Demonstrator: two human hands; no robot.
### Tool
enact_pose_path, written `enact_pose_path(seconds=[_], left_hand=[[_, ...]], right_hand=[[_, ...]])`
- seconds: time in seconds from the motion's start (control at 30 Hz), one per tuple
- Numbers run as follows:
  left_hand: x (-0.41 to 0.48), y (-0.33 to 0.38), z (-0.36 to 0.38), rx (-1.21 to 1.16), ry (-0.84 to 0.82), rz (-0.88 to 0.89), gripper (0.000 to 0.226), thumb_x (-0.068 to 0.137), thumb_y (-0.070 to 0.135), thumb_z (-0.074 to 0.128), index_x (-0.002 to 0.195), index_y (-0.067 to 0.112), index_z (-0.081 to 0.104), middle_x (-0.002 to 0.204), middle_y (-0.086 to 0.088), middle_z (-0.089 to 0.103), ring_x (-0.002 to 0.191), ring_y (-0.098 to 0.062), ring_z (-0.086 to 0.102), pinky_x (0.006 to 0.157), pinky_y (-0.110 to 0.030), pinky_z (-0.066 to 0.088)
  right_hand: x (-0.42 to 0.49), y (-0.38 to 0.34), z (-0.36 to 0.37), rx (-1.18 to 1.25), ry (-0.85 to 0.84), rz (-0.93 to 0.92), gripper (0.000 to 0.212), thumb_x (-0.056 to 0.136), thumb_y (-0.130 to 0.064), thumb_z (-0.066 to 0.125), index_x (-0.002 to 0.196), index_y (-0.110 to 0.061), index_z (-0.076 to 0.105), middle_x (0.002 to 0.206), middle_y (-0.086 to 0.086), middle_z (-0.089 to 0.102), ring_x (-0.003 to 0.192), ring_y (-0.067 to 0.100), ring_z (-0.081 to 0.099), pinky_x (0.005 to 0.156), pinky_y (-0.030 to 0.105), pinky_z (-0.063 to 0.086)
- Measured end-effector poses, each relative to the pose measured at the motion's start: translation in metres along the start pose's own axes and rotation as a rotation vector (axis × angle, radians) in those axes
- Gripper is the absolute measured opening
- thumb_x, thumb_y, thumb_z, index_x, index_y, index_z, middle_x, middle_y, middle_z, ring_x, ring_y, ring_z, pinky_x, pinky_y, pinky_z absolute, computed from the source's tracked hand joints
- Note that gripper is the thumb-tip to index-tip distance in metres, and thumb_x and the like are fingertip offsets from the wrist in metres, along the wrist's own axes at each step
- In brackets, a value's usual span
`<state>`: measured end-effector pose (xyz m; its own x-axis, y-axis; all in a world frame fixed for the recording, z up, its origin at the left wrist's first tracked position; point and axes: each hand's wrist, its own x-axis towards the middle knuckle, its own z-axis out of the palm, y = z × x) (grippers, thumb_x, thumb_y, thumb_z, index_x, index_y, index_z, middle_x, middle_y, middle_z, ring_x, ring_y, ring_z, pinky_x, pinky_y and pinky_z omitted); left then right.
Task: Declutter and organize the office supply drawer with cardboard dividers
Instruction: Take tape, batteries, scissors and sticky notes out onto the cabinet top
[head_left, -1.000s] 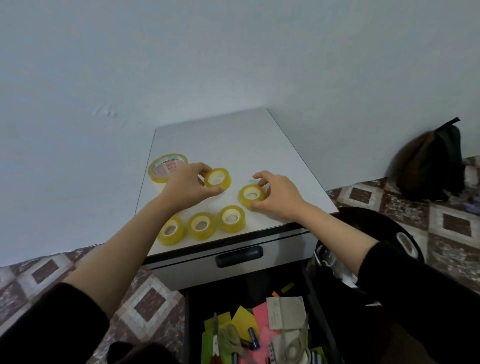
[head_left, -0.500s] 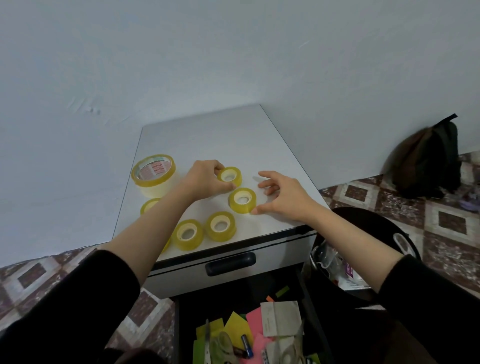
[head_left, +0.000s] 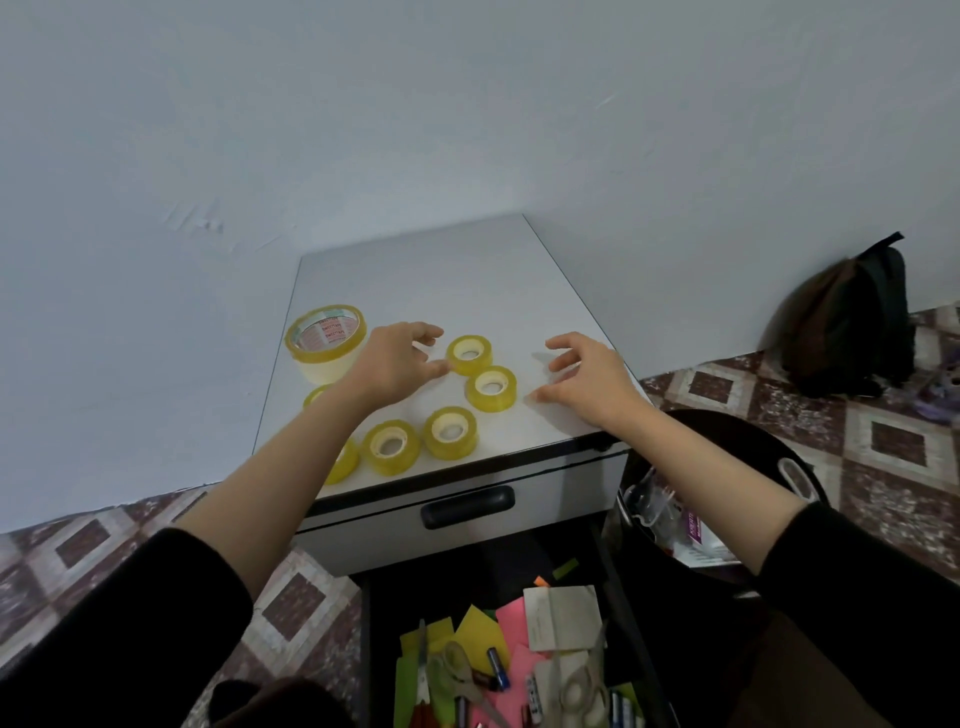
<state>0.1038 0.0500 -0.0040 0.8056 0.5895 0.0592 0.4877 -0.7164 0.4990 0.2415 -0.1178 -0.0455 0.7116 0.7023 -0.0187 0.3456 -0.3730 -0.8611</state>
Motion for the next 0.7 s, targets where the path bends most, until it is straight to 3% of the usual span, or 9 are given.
enact_pose_path(seconds=[0.1, 0.13, 0.2, 0.3, 0.37, 0.5, 0.6, 0.7], left_hand=[[-0.030, 0.006, -0.006, -0.098, 0.060, 0.006, 0.040, 0.085, 0.025, 0.067, 0.122, 0.014, 0.059, 0.117, 0.000, 0.062, 0.092, -0.007, 0.060, 0.080, -0.019, 0.043], [-0.042, 0.008, -0.006, -0.150, 0.079, -0.005, 0.035, 0.085, 0.025, 0.067, 0.118, 0.015, 0.061, 0.112, 0.000, 0.064, 0.088, -0.006, 0.060, 0.076, -0.018, 0.045], [-0.068, 0.012, -0.004, -0.225, 0.116, -0.031, 0.023, 0.084, 0.025, 0.068, 0.105, 0.017, 0.066, 0.095, 0.000, 0.067, 0.079, -0.003, 0.060, 0.067, -0.014, 0.048], [-0.108, 0.017, 0.004, -0.272, 0.150, 0.017, 0.006, 0.083, 0.019, 0.068, 0.082, 0.014, 0.068, 0.071, 0.002, 0.064, 0.061, 0.006, 0.056, 0.059, -0.005, 0.041], [-0.132, 0.016, 0.013, -0.308, 0.121, 0.052, 0.013, 0.083, 0.014, 0.068, 0.071, 0.015, 0.064, 0.061, 0.003, 0.059, 0.054, 0.004, 0.052, 0.057, -0.005, 0.038], [-0.170, -0.003, 0.042, -0.359, -0.011, 0.050, 0.017, 0.081, 0.013, 0.070, 0.067, 0.021, 0.064, 0.060, 0.007, 0.060, 0.055, 0.002, 0.052, 0.060, -0.013, 0.041], [-0.193, -0.027, 0.070, -0.333, -0.059, -0.031, 0.019, 0.082, 0.015, 0.069, 0.067, 0.026, 0.063, 0.062, 0.013, 0.060, 0.055, 0.004, 0.053, 0.060, -0.011, 0.041], [-0.210, -0.053, 0.096, -0.289, -0.125, -0.138, 0.006, 0.084, 0.016, 0.068, 0.078, 0.015, 0.070, 0.069, 0.004, 0.065, 0.057, 0.003, 0.056, 0.059, -0.010, 0.041]], right_hand=[[-0.017, -0.006, -0.004, -0.005, 0.097, -0.045, 0.017, 0.077, -0.004, 0.070, 0.091, -0.011, 0.063, 0.076, 0.000, 0.057, 0.066, 0.010, 0.052, 0.067, 0.024, 0.042], [-0.023, -0.007, -0.005, 0.007, 0.112, -0.061, 0.011, 0.079, -0.002, 0.066, 0.079, -0.012, 0.062, 0.070, -0.001, 0.056, 0.061, 0.009, 0.052, 0.063, 0.025, 0.044], [-0.038, -0.010, -0.004, 0.058, 0.103, -0.067, 0.024, 0.082, 0.001, 0.063, 0.067, -0.016, 0.058, 0.063, 0.001, 0.055, 0.054, 0.011, 0.054, 0.055, 0.023, 0.050], [-0.065, -0.012, 0.004, 0.131, 0.039, -0.075, 0.026, 0.084, 0.002, 0.062, 0.065, -0.015, 0.057, 0.060, 0.004, 0.055, 0.048, 0.012, 0.056, 0.048, 0.019, 0.052], [-0.085, -0.006, 0.015, 0.128, -0.018, -0.094, 0.026, 0.082, 0.004, 0.062, 0.064, -0.014, 0.059, 0.056, 0.004, 0.056, 0.047, 0.012, 0.056, 0.051, 0.023, 0.053], [-0.117, 0.022, 0.041, 0.117, -0.121, -0.081, 0.031, 0.081, 0.009, 0.060, 0.061, -0.015, 0.058, 0.052, 0.004, 0.055, 0.050, 0.019, 0.056, 0.055, 0.032, 0.053], [-0.132, 0.048, 0.062, 0.071, -0.177, -0.008, 0.032, 0.083, 0.009, 0.058, 0.061, -0.015, 0.058, 0.056, 0.006, 0.055, 0.045, 0.011, 0.056, 0.048, 0.023, 0.051], [-0.143, 0.070, 0.078, 0.030, -0.214, 0.062, 0.031, 0.082, 0.008, 0.058, 0.061, -0.014, 0.058, 0.056, 0.005, 0.056, 0.041, 0.005, 0.055, 0.045, 0.018, 0.049]])
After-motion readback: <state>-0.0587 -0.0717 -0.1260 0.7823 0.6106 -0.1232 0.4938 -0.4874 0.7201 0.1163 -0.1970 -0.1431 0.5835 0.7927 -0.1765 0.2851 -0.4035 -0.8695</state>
